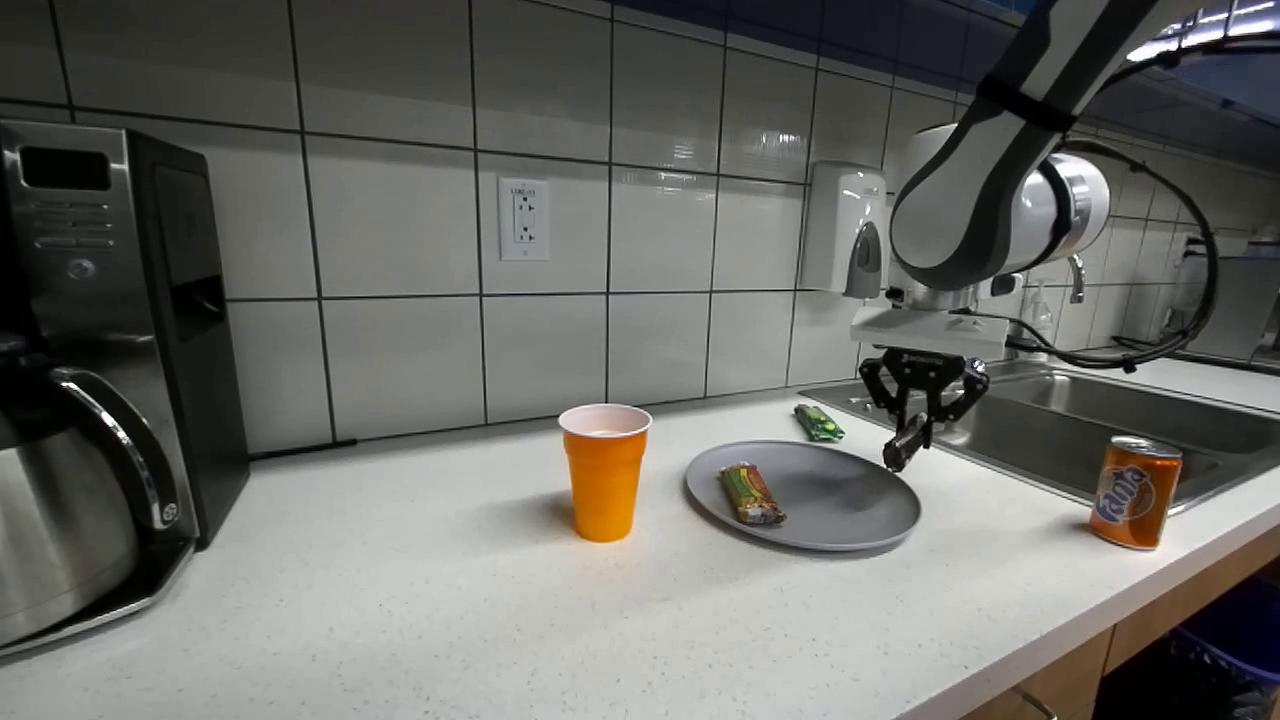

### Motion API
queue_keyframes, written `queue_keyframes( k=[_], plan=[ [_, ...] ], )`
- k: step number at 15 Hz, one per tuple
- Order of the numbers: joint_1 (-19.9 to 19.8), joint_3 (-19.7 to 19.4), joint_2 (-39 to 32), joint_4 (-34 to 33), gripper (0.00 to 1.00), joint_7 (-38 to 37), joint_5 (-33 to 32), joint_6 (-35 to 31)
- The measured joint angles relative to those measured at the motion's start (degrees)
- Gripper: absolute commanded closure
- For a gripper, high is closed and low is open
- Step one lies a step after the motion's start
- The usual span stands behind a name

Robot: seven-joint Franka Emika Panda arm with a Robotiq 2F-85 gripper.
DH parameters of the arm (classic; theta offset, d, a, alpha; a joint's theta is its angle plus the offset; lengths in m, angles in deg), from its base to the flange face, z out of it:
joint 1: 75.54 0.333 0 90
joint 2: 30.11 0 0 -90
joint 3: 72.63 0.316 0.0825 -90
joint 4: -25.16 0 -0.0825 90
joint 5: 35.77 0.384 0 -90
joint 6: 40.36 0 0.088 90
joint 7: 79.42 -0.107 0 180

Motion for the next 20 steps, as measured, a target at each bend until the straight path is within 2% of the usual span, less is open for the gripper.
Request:
queue_keyframes(
  k=[4, 7, 14, 20],
  plan=[
    [2.2, 0.5, 3.4, 1.7, 0.93, -1.1, -4.9, 1.3],
    [2.4, 2.2, 5.2, 2.3, 0.93, -1.1, -7.3, 4.1],
    [2.4, 7.0, 6.2, 2.5, 0.93, -0.6, -8.2, 10.5],
    [2.3, 9.5, 5.3, 1.4, 0.93, 0.9, -8.2, 13.7]
  ],
)
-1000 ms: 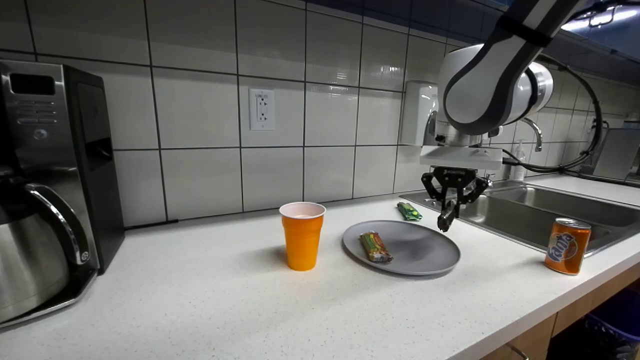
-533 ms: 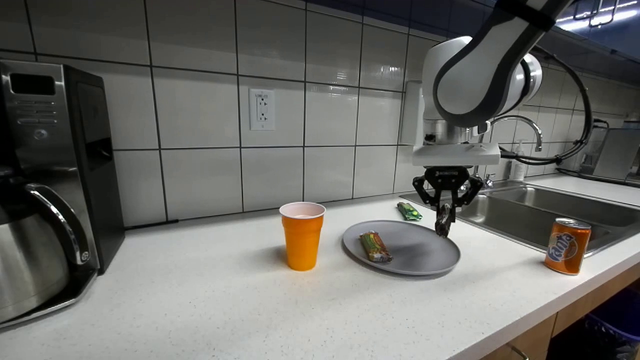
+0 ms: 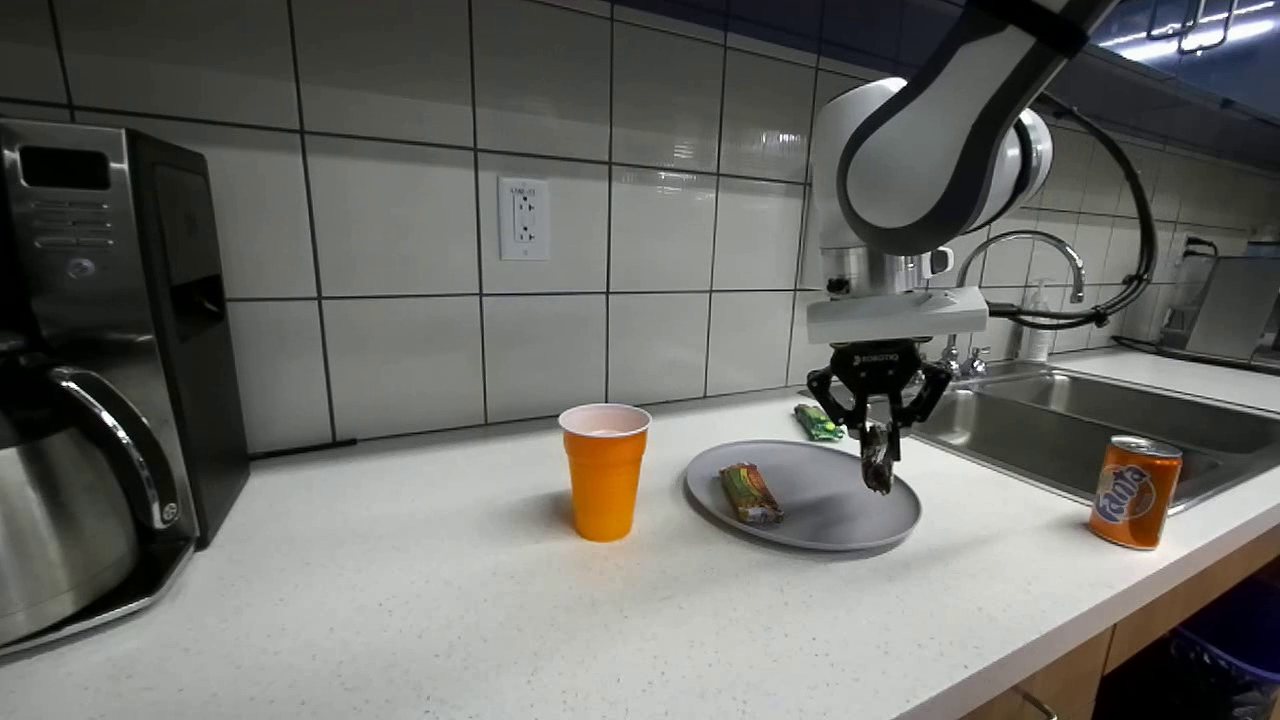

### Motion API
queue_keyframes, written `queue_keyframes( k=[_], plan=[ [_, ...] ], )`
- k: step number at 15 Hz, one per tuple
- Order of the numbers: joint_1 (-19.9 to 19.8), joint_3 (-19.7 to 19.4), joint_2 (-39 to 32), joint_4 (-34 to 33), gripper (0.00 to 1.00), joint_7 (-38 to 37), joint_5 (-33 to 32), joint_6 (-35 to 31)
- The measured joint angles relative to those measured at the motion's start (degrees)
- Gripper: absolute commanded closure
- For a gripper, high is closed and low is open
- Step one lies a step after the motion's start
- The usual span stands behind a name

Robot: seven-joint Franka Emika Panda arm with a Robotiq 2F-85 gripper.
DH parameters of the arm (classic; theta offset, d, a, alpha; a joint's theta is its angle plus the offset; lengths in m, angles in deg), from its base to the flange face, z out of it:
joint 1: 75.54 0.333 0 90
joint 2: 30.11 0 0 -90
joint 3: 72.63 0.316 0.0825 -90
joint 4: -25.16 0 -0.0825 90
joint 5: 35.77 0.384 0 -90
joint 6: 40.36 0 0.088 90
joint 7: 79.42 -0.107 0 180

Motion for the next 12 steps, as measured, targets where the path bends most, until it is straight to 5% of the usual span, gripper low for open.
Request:
queue_keyframes(
  k=[12],
  plan=[
    [0.1, 2.0, -7.4, -8.2, 0.93, 6.8, -3.1, 3.3]
  ],
)
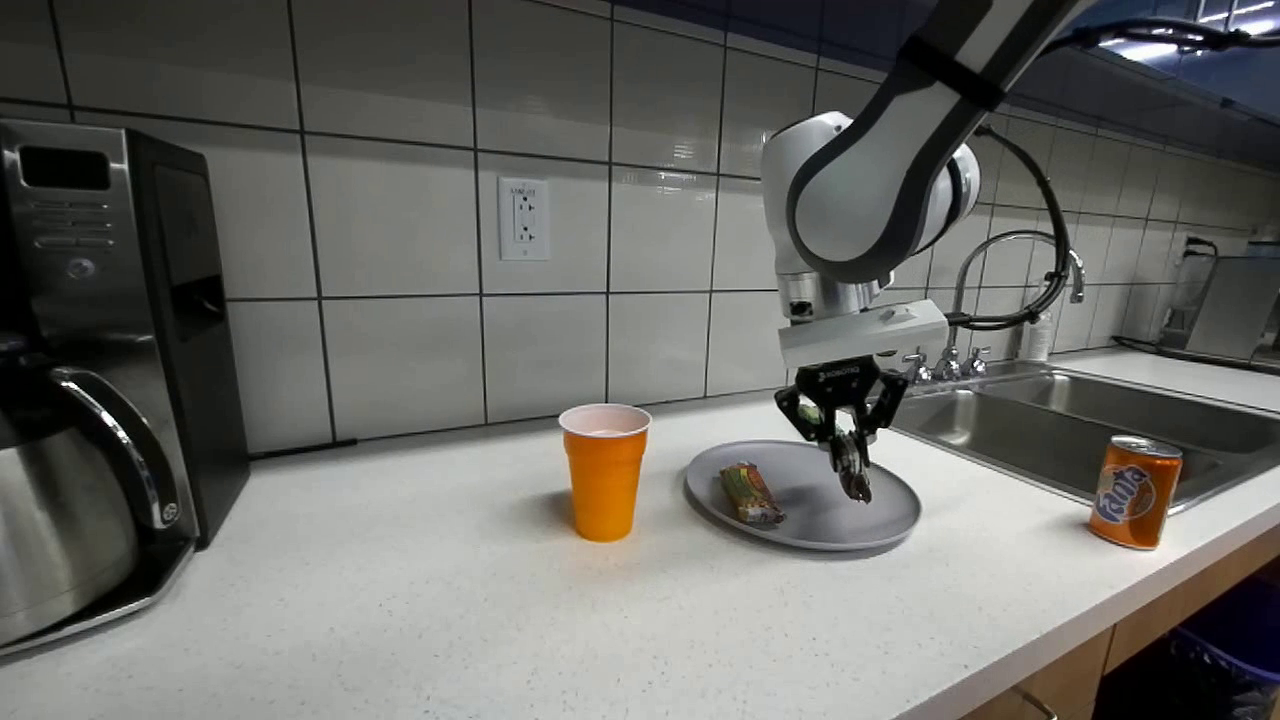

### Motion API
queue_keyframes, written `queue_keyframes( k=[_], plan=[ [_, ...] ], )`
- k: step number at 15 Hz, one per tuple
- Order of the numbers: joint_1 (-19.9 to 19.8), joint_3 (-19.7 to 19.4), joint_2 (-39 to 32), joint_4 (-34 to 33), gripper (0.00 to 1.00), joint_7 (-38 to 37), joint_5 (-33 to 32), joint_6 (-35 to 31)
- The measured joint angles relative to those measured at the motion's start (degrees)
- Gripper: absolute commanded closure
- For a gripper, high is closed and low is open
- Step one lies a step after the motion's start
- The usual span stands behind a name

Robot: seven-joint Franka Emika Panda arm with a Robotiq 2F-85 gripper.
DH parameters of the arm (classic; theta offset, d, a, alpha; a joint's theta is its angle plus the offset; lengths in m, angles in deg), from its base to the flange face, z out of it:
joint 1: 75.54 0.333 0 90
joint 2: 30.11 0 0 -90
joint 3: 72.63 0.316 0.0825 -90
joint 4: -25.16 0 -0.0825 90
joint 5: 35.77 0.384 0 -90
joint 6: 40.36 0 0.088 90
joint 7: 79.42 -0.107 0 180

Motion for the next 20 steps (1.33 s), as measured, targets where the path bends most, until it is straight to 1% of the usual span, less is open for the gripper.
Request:
queue_keyframes(
  k=[6, 11, 12, 13, 19, 20],
  plan=[
    [1.2, 0.1, -3.6, -4.4, 0.93, 2.3, 0.0, 0.2],
    [2.1, 0.1, -5.6, -6.3, 0.93, 3.0, 0.0, 0.5],
    [2.2, 0.1, -5.9, -6.5, 0.47, 3.1, 0.0, 0.5],
    [2.2, 0.1, -6.1, -6.6, 0.46, 3.2, 0.0, 0.5],
    [2.2, 0.1, -6.3, -7.0, 0.01, 3.3, 0.0, 0.5],
    [2.2, 0.1, -6.2, -7.0, 0.00, 3.3, 0.0, 0.5]
  ],
)
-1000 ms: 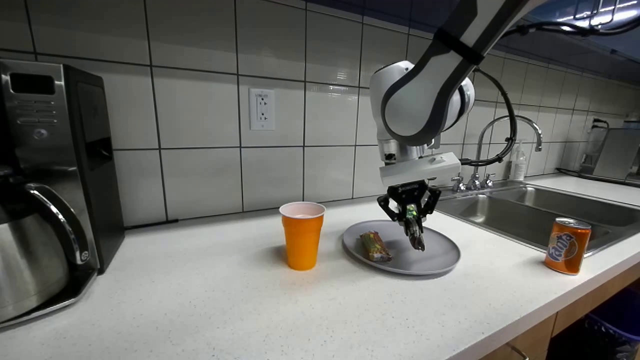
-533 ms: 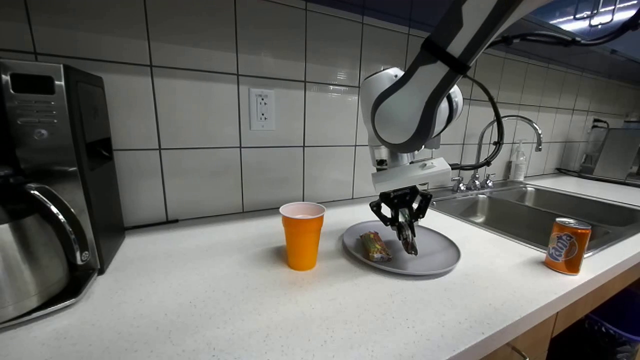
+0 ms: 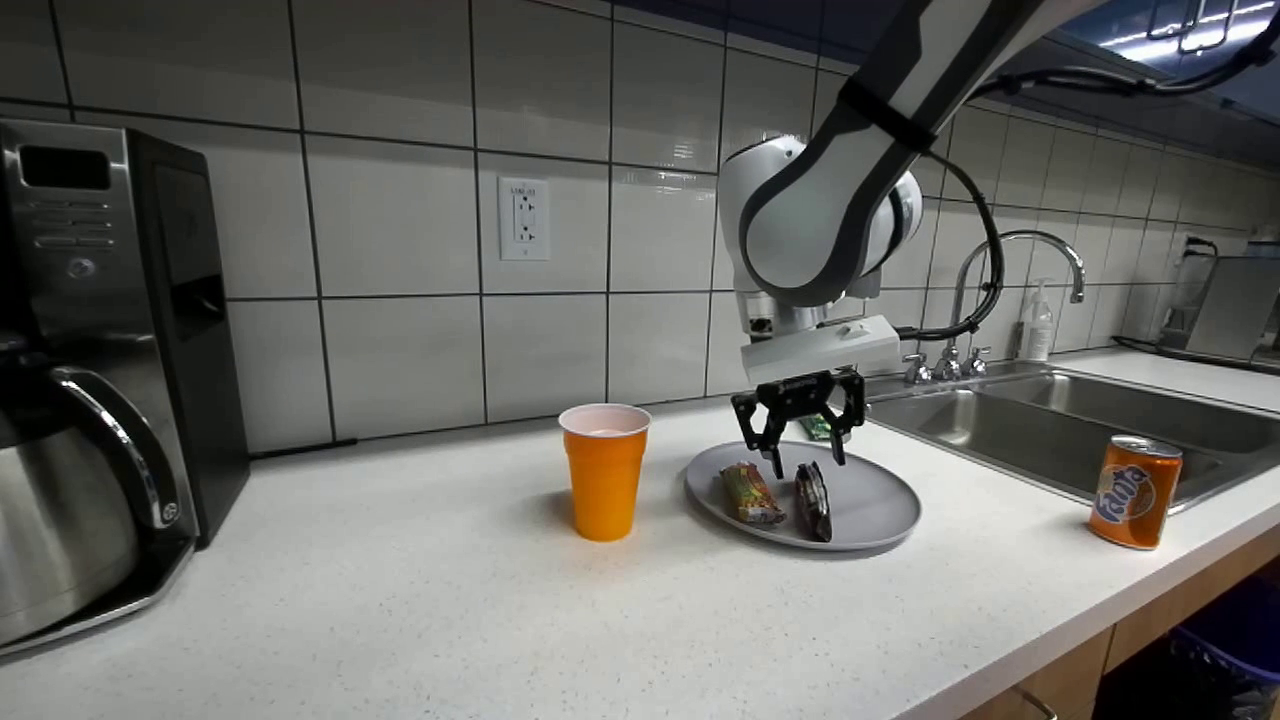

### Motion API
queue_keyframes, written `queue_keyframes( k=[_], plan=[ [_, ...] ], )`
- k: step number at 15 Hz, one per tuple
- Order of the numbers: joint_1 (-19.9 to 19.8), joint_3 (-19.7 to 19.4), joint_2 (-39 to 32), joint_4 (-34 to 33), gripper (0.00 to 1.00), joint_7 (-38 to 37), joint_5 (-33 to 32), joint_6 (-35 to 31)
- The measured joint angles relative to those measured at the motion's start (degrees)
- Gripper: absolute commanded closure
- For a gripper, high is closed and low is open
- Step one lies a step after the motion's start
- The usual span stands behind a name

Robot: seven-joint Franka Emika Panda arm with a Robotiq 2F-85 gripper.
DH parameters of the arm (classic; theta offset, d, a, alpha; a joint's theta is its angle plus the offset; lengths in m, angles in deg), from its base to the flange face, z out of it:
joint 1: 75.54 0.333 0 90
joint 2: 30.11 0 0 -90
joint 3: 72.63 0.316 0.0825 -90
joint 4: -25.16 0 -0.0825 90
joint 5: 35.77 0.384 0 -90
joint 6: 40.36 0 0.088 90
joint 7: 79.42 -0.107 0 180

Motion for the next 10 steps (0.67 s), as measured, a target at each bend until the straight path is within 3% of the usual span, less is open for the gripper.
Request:
queue_keyframes(
  k=[10],
  plan=[
    [-1.2, -0.6, 4.3, 0.7, 0.00, 0.0, 1.0, -0.1]
  ],
)
